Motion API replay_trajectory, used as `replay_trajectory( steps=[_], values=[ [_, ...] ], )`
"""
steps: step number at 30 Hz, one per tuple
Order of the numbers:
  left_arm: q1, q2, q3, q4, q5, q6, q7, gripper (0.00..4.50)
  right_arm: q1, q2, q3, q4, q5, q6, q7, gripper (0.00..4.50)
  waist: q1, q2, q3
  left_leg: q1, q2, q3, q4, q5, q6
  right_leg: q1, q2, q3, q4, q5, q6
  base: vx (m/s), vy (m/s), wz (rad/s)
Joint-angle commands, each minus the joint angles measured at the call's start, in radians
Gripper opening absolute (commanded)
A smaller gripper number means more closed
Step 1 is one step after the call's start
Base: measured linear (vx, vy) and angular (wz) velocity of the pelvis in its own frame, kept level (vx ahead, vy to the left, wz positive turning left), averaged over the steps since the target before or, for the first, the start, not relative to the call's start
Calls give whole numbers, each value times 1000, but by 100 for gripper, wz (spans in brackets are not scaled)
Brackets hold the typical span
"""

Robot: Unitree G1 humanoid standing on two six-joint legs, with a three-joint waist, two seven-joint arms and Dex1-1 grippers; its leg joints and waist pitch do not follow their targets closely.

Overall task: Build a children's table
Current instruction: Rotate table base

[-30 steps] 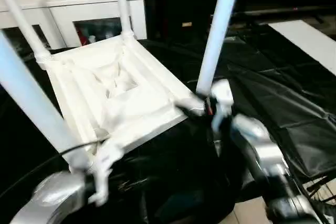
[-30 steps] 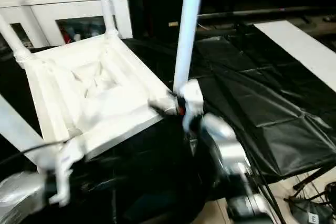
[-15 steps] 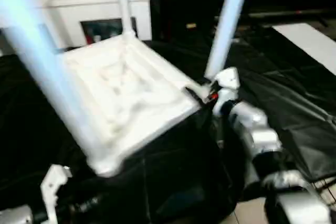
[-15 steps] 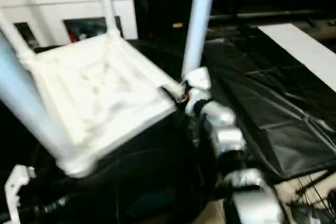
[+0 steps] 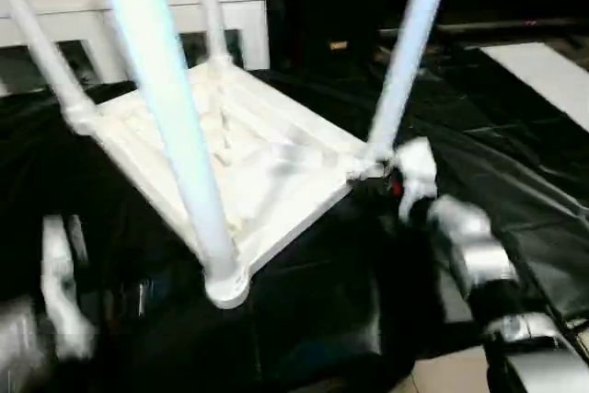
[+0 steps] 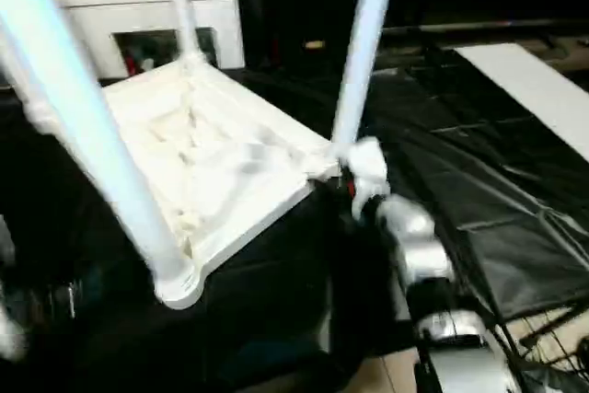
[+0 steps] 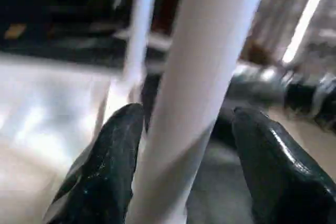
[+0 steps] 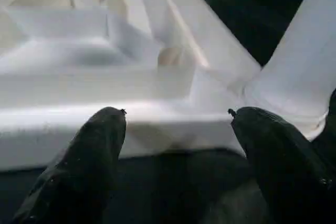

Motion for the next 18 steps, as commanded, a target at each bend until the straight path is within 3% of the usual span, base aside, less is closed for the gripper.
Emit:
replay_trajectory(
  steps=[1, 3, 7, 10, 11, 13, 16, 18],
  values=[
    [8, 8, 0, -10, -21, 28, 16, 302, 0, -13, -3, 4, -11, 13, -13, 367, -6, 5, -48, 14, 23, -3, -74, -372, -14, 32, -29, 32, -66, -349, -178, 0, 0, 0],
    [-81, 22, -36, -67, -75, 109, 46, 302, 11, -22, -10, 35, -34, 29, -90, 367, -8, 11, -50, 20, 20, -2, -72, -360, -25, 29, -26, 34, -65, -353, -168, 0, 0, 0],
    [-136, 8, -94, -65, 3, 114, 57, 302, 10, -18, -23, 53, -42, 42, -149, 367, -13, 7, -51, 17, 18, -3, -69, -354, -31, 32, -28, 35, -68, -341, -159, 0, 0, 0],
    [-202, -32, -142, -52, 41, 107, 77, 302, 7, -7, -28, 69, -44, 41, -172, 367, -17, 9, -52, 15, 18, -2, -67, -336, -32, 34, -29, 35, -66, -319, -161, 0, 0, 0],
    [-224, -44, -161, -51, 40, 112, 86, 302, 7, -2, -28, 74, -46, 42, -175, 367, -15, 10, -55, 19, 18, -2, -65, -336, -34, 33, -29, 35, -65, -313, -164, 0, 0, 0],
    [-259, -57, -195, -66, 16, 141, 105, 302, 5, 6, -24, 85, -50, 44, -181, 367, -17, 10, -55, 13, 17, -3, -66, -327, -33, 37, -29, 34, -62, -297, -170, 0, 0, 0],
    [-298, -70, -236, -88, -7, 166, 108, 302, 3, 16, -6, 100, -59, 36, -176, 367, -22, 8, -57, 14, 16, -2, -62, -311, -28, 38, -27, 33, -58, -265, -183, 0, 0, 0],
    [-355, -109, -301, -97, 5, 174, 100, 302, -7, 30, 12, 115, -64, 22, -165, 367, -25, 6, -58, 12, 16, -2, -61, -307, -25, 39, -28, 33, -58, -264, -189, 0, 0, 0]
  ],
)
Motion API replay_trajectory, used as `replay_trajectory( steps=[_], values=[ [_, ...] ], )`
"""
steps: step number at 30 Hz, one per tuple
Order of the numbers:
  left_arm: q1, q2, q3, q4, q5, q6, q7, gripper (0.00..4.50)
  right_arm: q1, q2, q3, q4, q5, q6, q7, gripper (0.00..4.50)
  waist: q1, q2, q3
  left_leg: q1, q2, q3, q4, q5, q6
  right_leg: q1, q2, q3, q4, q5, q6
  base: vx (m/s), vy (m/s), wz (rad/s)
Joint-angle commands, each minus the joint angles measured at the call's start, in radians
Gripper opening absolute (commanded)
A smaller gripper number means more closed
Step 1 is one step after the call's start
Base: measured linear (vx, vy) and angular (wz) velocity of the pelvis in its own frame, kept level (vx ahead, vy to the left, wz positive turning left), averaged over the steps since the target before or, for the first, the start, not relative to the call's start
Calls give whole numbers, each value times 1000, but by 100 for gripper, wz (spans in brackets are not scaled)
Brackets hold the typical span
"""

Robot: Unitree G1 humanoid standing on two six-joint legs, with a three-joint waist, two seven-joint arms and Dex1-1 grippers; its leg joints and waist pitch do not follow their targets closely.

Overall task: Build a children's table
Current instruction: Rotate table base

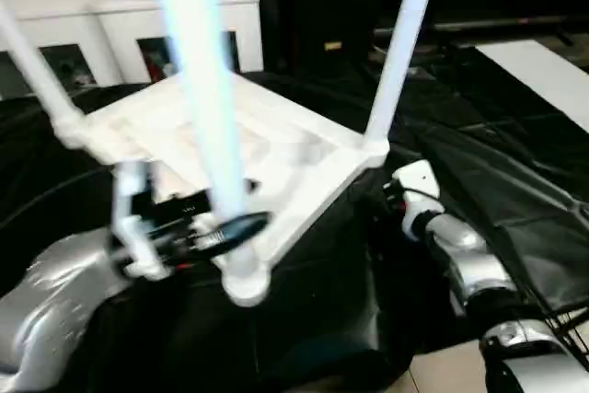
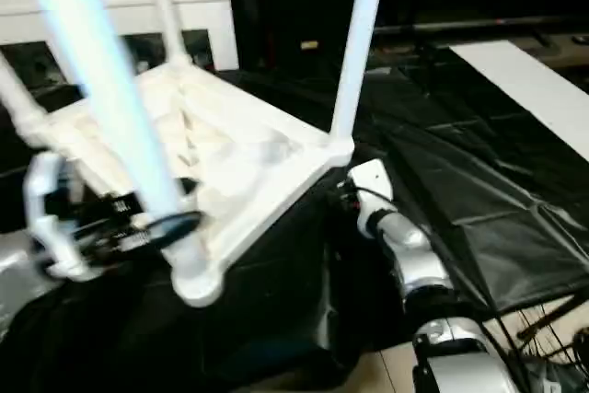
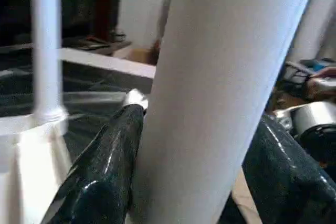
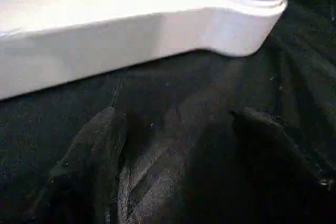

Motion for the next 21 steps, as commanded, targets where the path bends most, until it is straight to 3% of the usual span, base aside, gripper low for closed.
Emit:
replay_trajectory(
  steps=[1, 8, 10, 12, 14, 16, 21],
  values=[
    [-54, -34, -83, -45, 6, 12, -12, 302, -20, 22, 23, 15, -15, -14, 7, 367, -3, 5, -58, 13, 17, -2, -69, -310, -23, 39, -29, 30, -64, -263, -195, 0, 0, 0],
    [-211, -209, -243, 74, 125, -49, -8, 302, -46, 73, 51, 13, -15, -53, 70, 367, -10, -7, -58, 5, 16, -2, -67, -277, -6, 47, -34, 32, -67, -264, -185, 0, 0, 0],
    [-228, -226, -259, 97, 141, -61, 2, 302, -46, 78, 57, 11, -17, -58, 76, 367, -11, -7, -59, 4, 15, -3, -65, -269, -1, 49, -36, 32, -66, -261, -185, 0, 0, 0],
    [-262, -254, -290, 164, 206, -103, 25, 302, -43, 86, 71, 5, -23, -59, 85, 367, -18, -17, -61, 0, 15, -3, -64, -255, 7, 53, -36, 31, -67, -252, -185, 0, 0, 0],
    [-304, -276, -312, 253, 282, -157, 58, 302, -41, 90, 79, 8, -29, -65, 89, 367, -23, -13, -60, 1, 14, -4, -62, -251, 16, 51, -35, 31, -68, -256, -186, 0, 0, 0],
    [-304, -276, -312, 253, 282, -157, 58, 302, -41, 90, 79, 8, -29, -65, 89, 367, -25, -13, -61, 2, 15, -5, -63, -256, 16, 52, -38, 30, -69, -275, -185, 0, 0, 0],
    [-337, -283, -313, 356, 390, -226, 119, 302, -21, 92, 83, -13, -17, -85, 143, 367, -28, -9, -60, 3, 17, -5, -63, -274, 20, 51, -36, 28, -71, -275, -193, 0, 0, 0]
  ],
)
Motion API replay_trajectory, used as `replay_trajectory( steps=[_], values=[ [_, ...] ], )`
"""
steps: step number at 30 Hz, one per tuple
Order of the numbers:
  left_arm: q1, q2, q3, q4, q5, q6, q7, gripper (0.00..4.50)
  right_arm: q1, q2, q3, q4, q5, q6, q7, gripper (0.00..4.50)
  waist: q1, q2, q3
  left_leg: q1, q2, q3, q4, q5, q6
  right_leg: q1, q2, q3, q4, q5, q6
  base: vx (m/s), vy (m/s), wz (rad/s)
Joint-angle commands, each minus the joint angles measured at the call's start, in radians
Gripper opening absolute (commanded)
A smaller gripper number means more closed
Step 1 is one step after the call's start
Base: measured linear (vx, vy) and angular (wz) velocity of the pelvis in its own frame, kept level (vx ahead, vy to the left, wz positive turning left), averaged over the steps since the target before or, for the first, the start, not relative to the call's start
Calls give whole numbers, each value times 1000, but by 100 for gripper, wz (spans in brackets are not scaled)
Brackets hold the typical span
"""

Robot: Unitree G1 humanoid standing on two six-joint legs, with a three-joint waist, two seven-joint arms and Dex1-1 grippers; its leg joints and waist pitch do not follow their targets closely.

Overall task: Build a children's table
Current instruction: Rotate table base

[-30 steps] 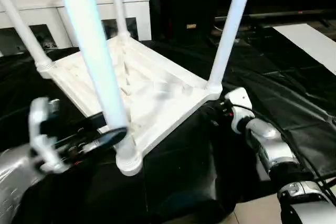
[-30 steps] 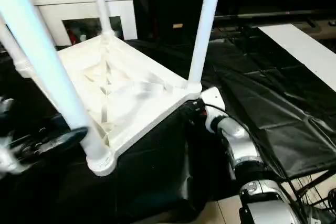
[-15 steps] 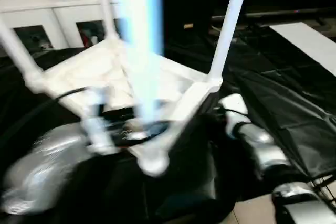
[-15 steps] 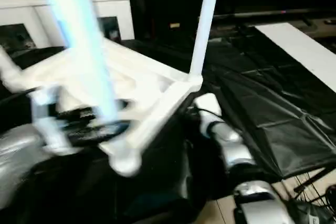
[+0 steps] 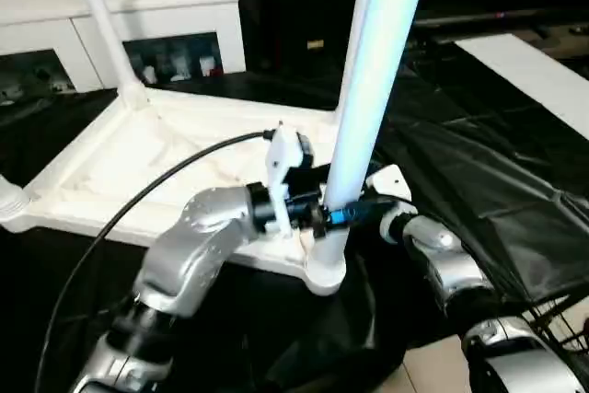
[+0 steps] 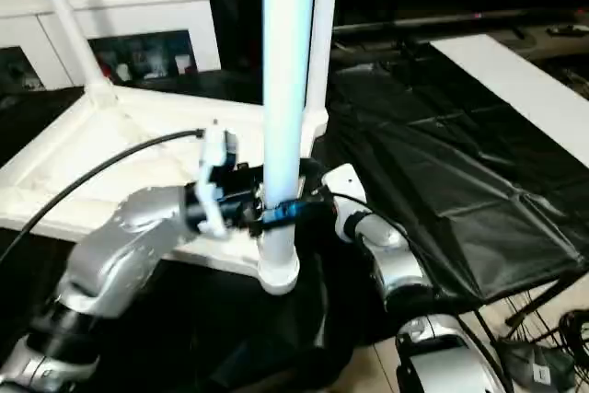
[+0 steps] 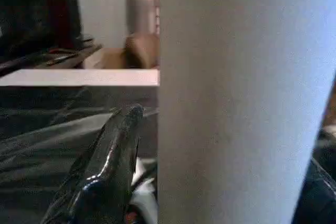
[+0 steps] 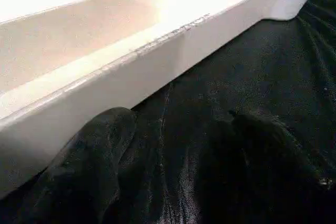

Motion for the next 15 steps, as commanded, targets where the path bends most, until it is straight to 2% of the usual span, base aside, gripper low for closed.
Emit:
replay_trajectory(
  steps=[1, 7, 11, 15],
  values=[
    [-17, -10, -3, 49, 58, -28, 43, 302, 1, 30, 40, -39, 16, -27, 83, 367, 6, -9, -60, 3, 17, -4, -65, -282, 24, 51, -36, 27, -73, -283, -192, 0, 0, 0],
    [-50, -55, -7, 138, 128, -97, 114, 302, 53, 50, 87, -127, 63, -33, 255, 367, 10, -12, -58, 1, 18, -8, -68, -303, 34, 51, -38, 26, -80, -335, -173, 0, 0, 0],
    [-57, -92, -18, 159, 150, -130, 122, 302, 82, 54, 108, -167, 77, -16, 344, 367, 12, -9, -58, 5, 21, -8, -69, -313, 32, 45, -40, 27, -82, -339, -187, 0, 0, 0],
    [-51, -125, -39, 152, 154, -155, 111, 302, 96, 46, 120, -186, 72, -8, 391, 367, 13, -6, -58, 3, 22, -10, -70, -317, 34, 48, -40, 26, -81, -319, -195, 0, 0, 0]
  ],
)
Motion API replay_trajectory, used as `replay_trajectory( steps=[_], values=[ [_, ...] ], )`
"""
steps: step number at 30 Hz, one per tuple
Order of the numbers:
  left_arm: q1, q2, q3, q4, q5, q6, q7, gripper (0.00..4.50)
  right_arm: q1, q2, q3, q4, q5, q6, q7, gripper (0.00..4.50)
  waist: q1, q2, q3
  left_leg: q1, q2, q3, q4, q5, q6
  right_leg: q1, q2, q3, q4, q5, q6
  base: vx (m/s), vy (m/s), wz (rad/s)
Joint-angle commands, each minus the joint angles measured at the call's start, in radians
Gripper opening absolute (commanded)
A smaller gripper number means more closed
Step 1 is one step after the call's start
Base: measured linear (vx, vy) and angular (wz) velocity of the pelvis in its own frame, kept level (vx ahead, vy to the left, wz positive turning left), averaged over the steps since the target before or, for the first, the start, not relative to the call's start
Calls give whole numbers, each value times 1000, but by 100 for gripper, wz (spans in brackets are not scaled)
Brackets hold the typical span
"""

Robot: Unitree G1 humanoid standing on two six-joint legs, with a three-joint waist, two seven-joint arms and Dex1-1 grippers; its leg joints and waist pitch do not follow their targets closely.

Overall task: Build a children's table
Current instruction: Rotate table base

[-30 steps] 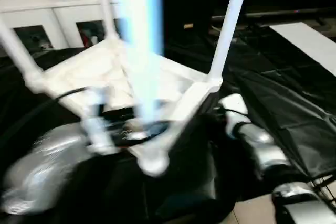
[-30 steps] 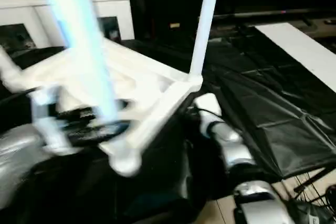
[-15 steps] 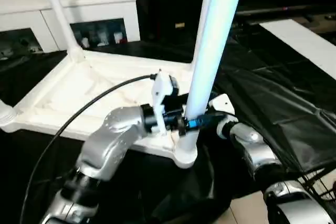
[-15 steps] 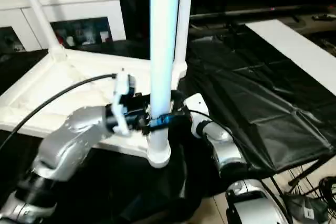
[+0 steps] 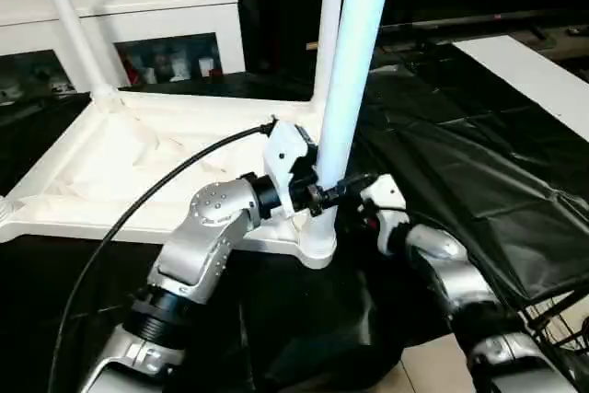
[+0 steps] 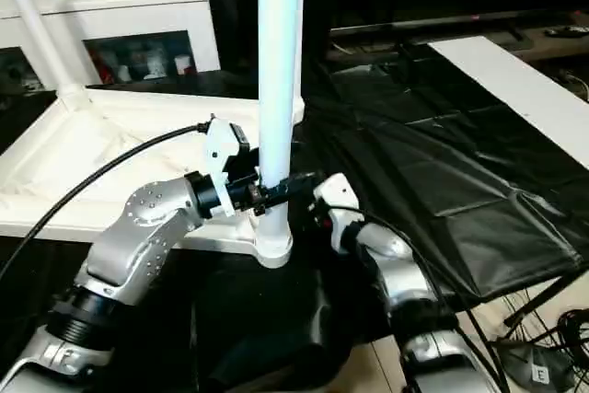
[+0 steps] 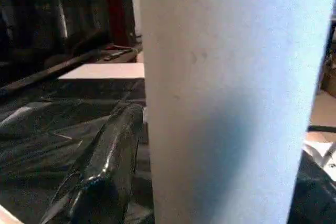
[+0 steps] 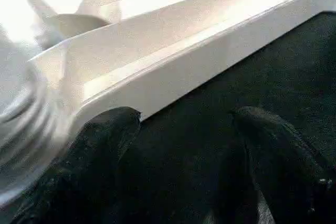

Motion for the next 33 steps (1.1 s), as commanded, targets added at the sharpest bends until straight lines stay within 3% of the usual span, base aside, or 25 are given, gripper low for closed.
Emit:
replay_trajectory(
  steps=[1, 8, 22, 27, 30, 33],
  values=[
    [-24, -51, -64, -4, 3, -17, 1, 302, 2, 61, 105, -55, 3, 4, 115, 367, 10, -6, -58, 3, 22, -7, -71, -319, 35, 47, -41, 27, -80, -316, -200, 0, 0, 0],
    [-21, -118, -104, -24, 7, -19, -7, 302, 10, 69, 107, -79, 18, 17, 147, 367, 11, 0, -61, 1, 23, -7, -70, -301, 44, 50, -41, 26, -77, -262, -220, 0, 0, 0],
    [-24, -180, -116, -10, 57, -29, 15, 302, 16, 59, 93, -79, -3, 10, 124, 367, 16, 4, -58, 4, 27, -10, -75, -340, 36, 50, -43, 22, -84, -272, -219, 0, 0, 0],
    [-54, -91, -56, 59, 111, -57, 5, 302, -20, 39, 19, -43, 1, -16, 44, 367, 16, 1, -55, 7, 22, -13, -76, -381, 26, 44, -46, 19, -95, -377, -183, 0, 0, 0],
    [-38, -4, -8, 15, 54, -21, -113, 302, -22, -5, -9, -57, 22, -19, 82, 367, 15, 0, -54, 5, 23, -14, -78, -385, 24, 43, -48, 18, -95, -404, -172, 0, 0, 0],
    [-16, 67, 1, -32, 14, 14, -212, 302, -26, -32, -28, -58, 30, -25, 100, 367, 14, 4, -56, 2, 24, -14, -78, -352, 30, 45, -47, 19, -88, -357, -190, 0, 0, 0]
  ],
)
